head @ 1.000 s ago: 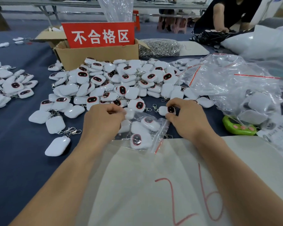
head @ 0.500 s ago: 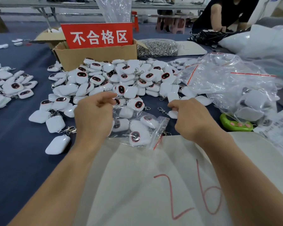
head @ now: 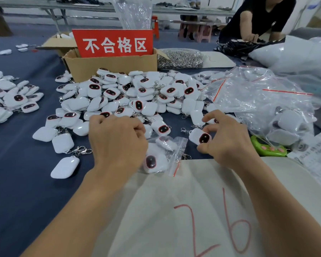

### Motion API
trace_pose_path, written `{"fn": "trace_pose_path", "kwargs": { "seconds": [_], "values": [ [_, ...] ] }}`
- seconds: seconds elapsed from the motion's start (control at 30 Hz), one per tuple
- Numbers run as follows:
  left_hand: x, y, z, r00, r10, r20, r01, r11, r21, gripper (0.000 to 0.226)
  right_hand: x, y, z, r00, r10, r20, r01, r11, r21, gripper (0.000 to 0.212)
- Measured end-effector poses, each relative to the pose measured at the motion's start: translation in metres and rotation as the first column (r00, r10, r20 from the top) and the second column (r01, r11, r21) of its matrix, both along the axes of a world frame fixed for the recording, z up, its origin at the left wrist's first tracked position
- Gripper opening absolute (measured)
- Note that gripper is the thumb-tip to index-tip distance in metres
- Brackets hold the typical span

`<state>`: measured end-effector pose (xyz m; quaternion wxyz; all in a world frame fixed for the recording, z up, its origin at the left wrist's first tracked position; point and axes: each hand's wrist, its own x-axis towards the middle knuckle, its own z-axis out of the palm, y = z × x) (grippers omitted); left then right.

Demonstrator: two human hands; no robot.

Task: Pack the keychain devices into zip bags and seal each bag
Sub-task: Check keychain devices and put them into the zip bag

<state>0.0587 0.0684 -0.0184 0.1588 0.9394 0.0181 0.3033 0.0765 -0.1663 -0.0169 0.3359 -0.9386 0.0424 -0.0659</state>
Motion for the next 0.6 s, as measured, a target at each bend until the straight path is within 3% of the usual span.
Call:
{"fn": "trace_pose_path", "kwargs": {
  "seconds": [0.1, 0.2, 0.27, 0.37, 0.5, 0.6],
  "values": [
    [-0.006, -0.025, -0.008, 0.969, -0.243, 0.051, 0.245, 0.968, -0.045, 0.021, 0.000, -0.003, 0.000, 1.000, -0.015, 0.023, 0.017, 0.998, -0.054, 0.024],
    [-0.009, -0.039, -0.018, 0.907, -0.395, -0.148, 0.393, 0.918, -0.049, 0.025, -0.001, -0.001, -0.004, 1.000, 0.001, 0.002, 0.000, 0.998, -0.068, 0.035],
    [-0.007, -0.038, -0.021, 0.899, -0.395, -0.192, 0.399, 0.917, -0.015, 0.020, 0.001, -0.001, -0.006, 1.000, -0.001, 0.028, 0.001, 1.000, 0.011, 0.033],
    [-0.006, -0.038, -0.018, 0.929, -0.345, -0.137, 0.342, 0.939, -0.040, 0.021, 0.004, 0.002, -0.006, 0.999, 0.009, 0.034, -0.013, 0.992, 0.126, 0.007],
    [-0.011, -0.039, -0.014, 0.963, -0.261, -0.066, 0.235, 0.935, -0.266, 0.026, 0.002, 0.008, -0.005, 0.998, 0.022, 0.060, -0.041, 0.943, 0.330, 0.021],
    [-0.014, -0.038, -0.007, 0.961, -0.272, 0.053, 0.264, 0.841, -0.472, 0.058, -0.004, 0.017, 0.001, 0.988, 0.083, 0.129, -0.138, 0.852, 0.505, 0.010]
  ]
}}
